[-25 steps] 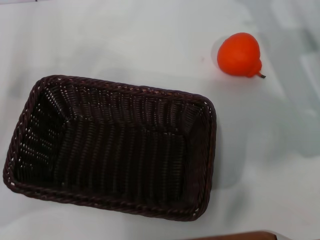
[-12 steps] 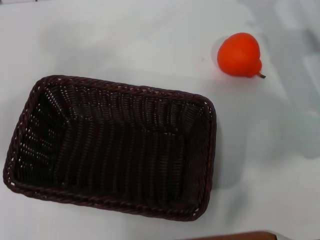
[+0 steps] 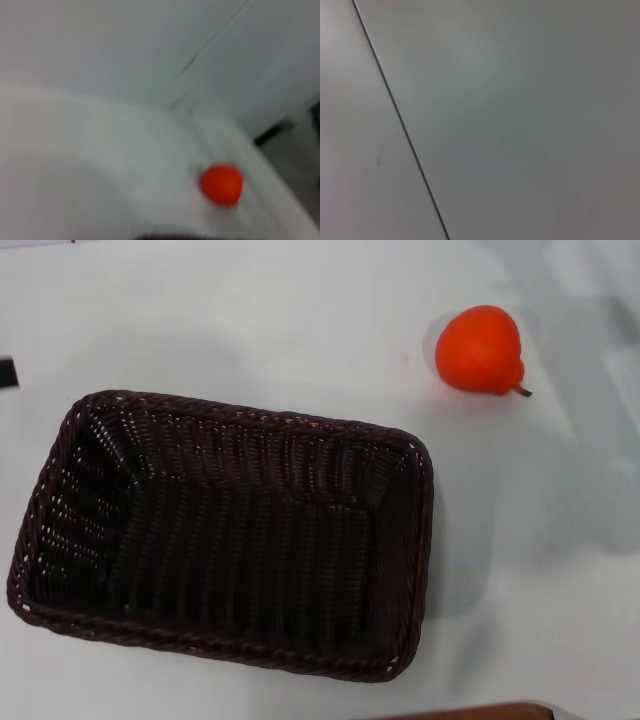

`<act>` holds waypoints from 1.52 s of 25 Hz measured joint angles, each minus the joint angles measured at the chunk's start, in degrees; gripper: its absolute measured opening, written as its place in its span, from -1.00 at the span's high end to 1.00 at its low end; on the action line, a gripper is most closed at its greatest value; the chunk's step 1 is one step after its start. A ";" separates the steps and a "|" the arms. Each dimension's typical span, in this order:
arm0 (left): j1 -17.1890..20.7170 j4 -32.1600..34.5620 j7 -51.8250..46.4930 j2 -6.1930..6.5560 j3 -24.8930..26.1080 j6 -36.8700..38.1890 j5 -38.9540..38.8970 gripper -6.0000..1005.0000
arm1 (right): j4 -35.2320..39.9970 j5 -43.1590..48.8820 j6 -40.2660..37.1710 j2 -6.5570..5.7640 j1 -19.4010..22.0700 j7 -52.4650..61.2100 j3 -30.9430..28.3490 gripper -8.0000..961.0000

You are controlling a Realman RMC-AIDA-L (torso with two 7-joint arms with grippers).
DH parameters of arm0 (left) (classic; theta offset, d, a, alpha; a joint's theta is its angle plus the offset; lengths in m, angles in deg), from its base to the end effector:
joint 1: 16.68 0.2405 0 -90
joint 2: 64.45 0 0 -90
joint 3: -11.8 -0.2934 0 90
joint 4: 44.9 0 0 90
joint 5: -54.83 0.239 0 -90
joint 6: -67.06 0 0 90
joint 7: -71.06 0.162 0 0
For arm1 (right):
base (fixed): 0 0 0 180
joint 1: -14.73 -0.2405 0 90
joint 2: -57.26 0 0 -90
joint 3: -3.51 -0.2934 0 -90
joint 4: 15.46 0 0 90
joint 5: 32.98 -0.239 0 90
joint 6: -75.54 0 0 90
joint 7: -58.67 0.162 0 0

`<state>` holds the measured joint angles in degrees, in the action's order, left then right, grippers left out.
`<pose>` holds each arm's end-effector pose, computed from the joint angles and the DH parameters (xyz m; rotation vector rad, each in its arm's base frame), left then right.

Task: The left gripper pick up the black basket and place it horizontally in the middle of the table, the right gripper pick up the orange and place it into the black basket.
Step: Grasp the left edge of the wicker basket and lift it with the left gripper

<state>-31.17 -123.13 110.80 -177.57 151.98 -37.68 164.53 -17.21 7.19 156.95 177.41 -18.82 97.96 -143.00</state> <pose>-0.3031 0.3163 0.1314 -2.3626 -1.4553 -0.6143 0.3326 0.4103 0.0076 -0.6659 -1.3679 -1.2965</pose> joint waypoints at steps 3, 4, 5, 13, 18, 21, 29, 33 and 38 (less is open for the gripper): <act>-1.23 -5.65 -4.90 -1.34 -2.30 -2.21 6.75 -0.61 | 0.00 0.00 -0.56 0.00 -0.02 0.00 0.00 -0.79; -1.65 -7.20 -5.89 -1.75 -3.22 -2.64 9.19 -0.61 | 0.00 0.00 -0.73 0.01 -0.02 0.00 0.00 -0.79; -2.25 -8.54 -6.80 -2.23 -3.95 -2.89 11.73 -0.61 | 0.00 0.00 -0.84 0.03 -0.02 0.00 0.00 -0.79; -6.26 -10.13 -9.43 -4.05 -4.88 -3.42 22.69 -0.61 | 0.09 0.00 -2.18 0.09 0.03 0.06 -0.31 -0.79; -7.61 -9.46 -9.32 -4.84 -5.03 -2.92 26.97 -0.61 | 0.18 0.00 -2.60 0.09 0.14 0.08 -1.14 -0.79; -8.30 -9.20 -9.25 -5.46 -5.59 -2.84 29.17 -0.61 | 0.14 0.00 -3.53 0.09 0.01 0.09 -1.55 -0.79; -9.46 -8.82 -9.23 -7.69 -7.83 -2.00 33.60 -0.58 | -0.39 0.00 -5.19 0.03 -0.29 0.09 -1.79 -0.79; -9.69 -7.30 -9.23 -8.46 -9.50 -0.20 35.83 -0.56 | -0.44 0.00 -5.26 0.00 -0.30 0.09 -2.06 -0.79; -10.16 -5.19 -9.24 -9.41 -12.34 1.54 38.87 -0.54 | -0.45 0.00 -5.27 -0.03 -0.27 0.09 -2.39 -0.79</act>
<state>-41.33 -128.32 101.55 -186.98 139.64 -36.14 203.40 -17.66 7.19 151.69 177.37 -19.09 98.05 -145.39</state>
